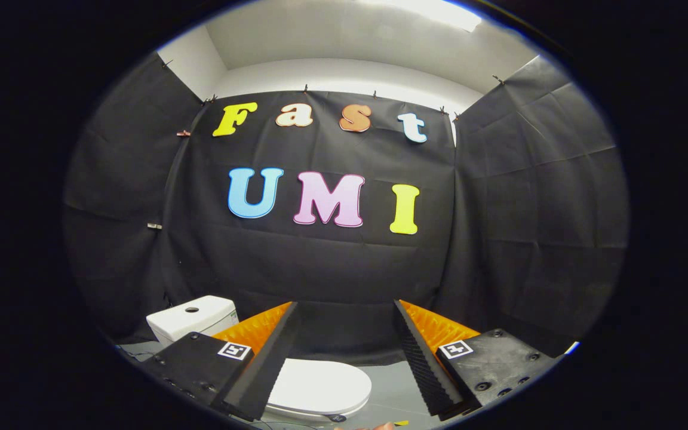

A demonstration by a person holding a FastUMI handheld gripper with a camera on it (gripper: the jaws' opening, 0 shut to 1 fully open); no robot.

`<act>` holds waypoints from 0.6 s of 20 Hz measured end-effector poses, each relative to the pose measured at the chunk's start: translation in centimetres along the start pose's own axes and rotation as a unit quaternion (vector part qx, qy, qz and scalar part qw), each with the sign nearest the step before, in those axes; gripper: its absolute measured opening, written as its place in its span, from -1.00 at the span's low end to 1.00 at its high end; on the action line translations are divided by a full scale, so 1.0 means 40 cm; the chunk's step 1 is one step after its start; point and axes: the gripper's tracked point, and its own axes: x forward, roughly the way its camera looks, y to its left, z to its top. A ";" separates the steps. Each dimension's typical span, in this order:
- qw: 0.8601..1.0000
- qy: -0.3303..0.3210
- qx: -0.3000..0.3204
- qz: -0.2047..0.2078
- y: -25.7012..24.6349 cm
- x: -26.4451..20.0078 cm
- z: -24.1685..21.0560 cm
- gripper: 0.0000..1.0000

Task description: Open the toilet lid.

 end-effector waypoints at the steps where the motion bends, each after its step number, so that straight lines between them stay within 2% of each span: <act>1: 1.000 0.004 -0.005 0.001 -0.002 0.006 -0.020 0.96; 12: 1.000 0.021 0.000 0.003 -0.030 0.066 -0.272 0.97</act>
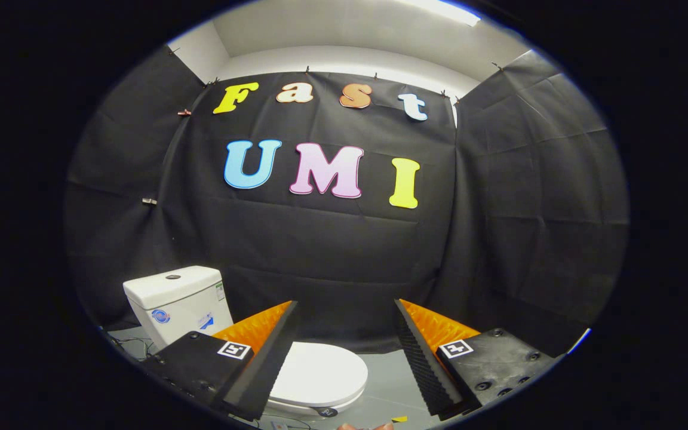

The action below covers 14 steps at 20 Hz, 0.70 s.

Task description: Open the toilet lid.

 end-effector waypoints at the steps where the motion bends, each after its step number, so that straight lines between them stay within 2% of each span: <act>1: 1.000 -0.004 0.003 0.006 0.002 0.003 -0.023 0.97; 6: 1.000 0.010 0.008 0.026 0.011 0.021 -0.195 0.96; 10: 0.997 0.056 0.041 0.044 0.019 0.026 -0.340 0.97; 14: 0.986 0.110 0.103 0.065 0.021 0.035 -0.473 0.97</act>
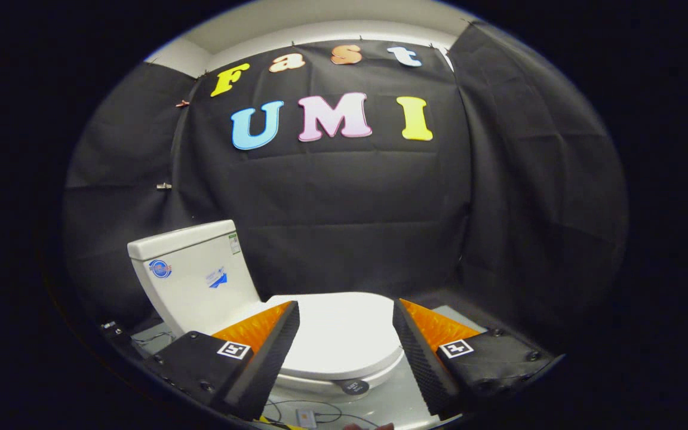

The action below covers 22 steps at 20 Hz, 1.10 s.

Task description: Open the toilet lid.

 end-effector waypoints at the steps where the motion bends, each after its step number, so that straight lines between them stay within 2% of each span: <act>1: 1.000 0.016 0.018 0.003 -0.011 0.008 -0.029 0.98; 5: 0.992 0.080 0.100 0.002 -0.064 0.027 -0.152 0.98; 9: 0.972 0.147 0.184 -0.003 -0.111 0.043 -0.280 0.98; 14: 0.926 0.229 0.299 -0.008 -0.148 0.069 -0.410 0.98; 18: 0.878 0.276 0.390 0.019 -0.128 0.084 -0.479 0.98; 20: 0.865 0.291 0.409 0.020 -0.125 0.097 -0.512 0.95; 22: 0.859 0.300 0.415 0.023 -0.117 0.112 -0.529 0.94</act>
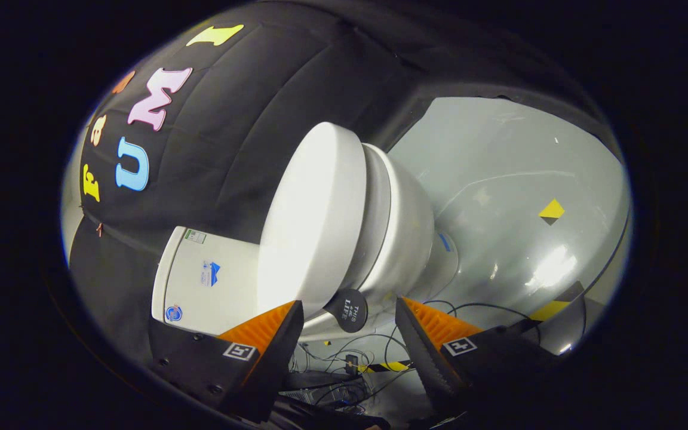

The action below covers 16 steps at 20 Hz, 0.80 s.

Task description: Open the toilet lid.

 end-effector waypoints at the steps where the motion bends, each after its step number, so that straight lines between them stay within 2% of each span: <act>1: 1.000 0.006 0.002 -0.003 -0.007 0.012 0.001 0.90; 2: 1.000 0.012 0.004 -0.005 -0.006 0.024 0.000 0.87; 4: 1.000 0.024 0.013 -0.003 0.002 0.037 0.003 0.50; 5: 0.999 0.029 0.016 -0.018 -0.016 0.053 -0.005 0.16; 7: 0.999 0.029 0.012 -0.013 -0.008 0.044 0.004 -0.52; 8: 0.999 0.031 0.020 -0.011 -0.001 0.044 -0.004 -0.53; 9: 0.999 0.026 0.033 -0.006 0.006 0.002 0.031 -0.64; 10: 0.999 0.033 0.037 -0.003 0.011 0.032 0.013 -0.74; 16: 0.998 0.018 -0.004 -0.057 0.047 0.006 0.016 -0.78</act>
